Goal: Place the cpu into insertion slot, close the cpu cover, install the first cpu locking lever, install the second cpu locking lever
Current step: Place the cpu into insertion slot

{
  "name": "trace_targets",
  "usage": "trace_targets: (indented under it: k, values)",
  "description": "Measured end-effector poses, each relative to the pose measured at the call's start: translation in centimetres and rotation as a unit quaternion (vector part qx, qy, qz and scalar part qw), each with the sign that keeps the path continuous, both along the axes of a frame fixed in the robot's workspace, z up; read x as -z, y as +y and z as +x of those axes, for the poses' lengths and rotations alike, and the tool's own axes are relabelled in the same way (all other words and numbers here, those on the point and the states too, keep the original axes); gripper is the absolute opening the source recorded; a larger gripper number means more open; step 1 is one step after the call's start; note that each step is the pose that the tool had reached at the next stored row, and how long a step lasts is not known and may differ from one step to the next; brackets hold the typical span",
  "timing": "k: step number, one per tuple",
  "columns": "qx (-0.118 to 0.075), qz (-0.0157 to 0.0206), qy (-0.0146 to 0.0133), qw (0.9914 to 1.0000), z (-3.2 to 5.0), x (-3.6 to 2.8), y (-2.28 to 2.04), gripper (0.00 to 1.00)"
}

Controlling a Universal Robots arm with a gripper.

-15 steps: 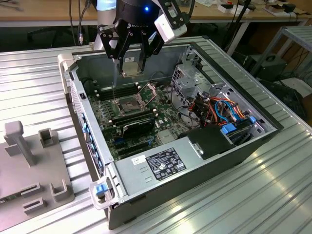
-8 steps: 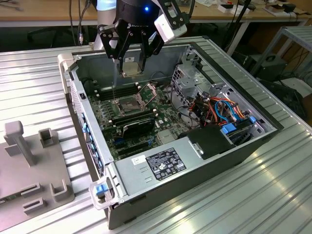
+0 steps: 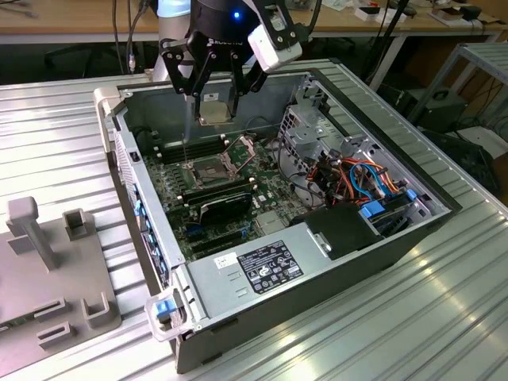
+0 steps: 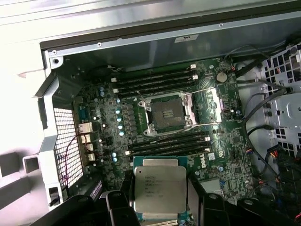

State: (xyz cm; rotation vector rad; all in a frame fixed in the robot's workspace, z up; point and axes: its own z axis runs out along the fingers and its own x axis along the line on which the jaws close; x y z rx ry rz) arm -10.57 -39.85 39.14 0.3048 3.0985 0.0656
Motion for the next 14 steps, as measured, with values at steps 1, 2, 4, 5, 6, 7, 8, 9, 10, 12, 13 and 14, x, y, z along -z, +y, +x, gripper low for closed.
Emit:
trace_targets:
  k: [1, 2, 4, 5, 6, 7, 8, 9, 10, 12, 13, 14]
  values:
    - [0.002, 0.0001, 0.0000, 1.00000, 0.09, 0.02, 0.03, 0.55]
    - [0.002, 0.0001, 0.0000, 1.00000, 0.16, 0.02, 0.05, 0.55]
    - [0.003, 0.0001, -0.0001, 1.00000, 0.35, 0.07, 0.10, 0.55]
    - [0.003, 0.0000, -0.0001, 1.00000, 0.42, 0.08, 0.13, 0.55]
    - [0.004, 0.0000, 0.0000, 0.99999, 0.43, 0.08, 0.13, 0.55]
    - [0.005, 0.0000, 0.0000, 0.99999, 0.43, 0.09, 0.13, 0.55]
    - [0.006, 0.0001, -0.0001, 0.99998, 0.44, 0.10, 0.13, 0.55]
    - [0.008, 0.0001, -0.0001, 0.99997, 0.45, 0.11, 0.13, 0.55]
    - [0.011, 0.0000, 0.0000, 0.99994, 0.46, 0.12, 0.13, 0.55]
    - [0.015, 0.0000, 0.0000, 0.99989, 0.46, 0.15, 0.14, 0.55]
    - [0.017, 0.0000, -0.0001, 0.99986, 0.46, 0.18, 0.14, 0.55]
    - [0.018, 0.0000, 0.0000, 0.99984, 0.46, 0.19, 0.13, 0.55]
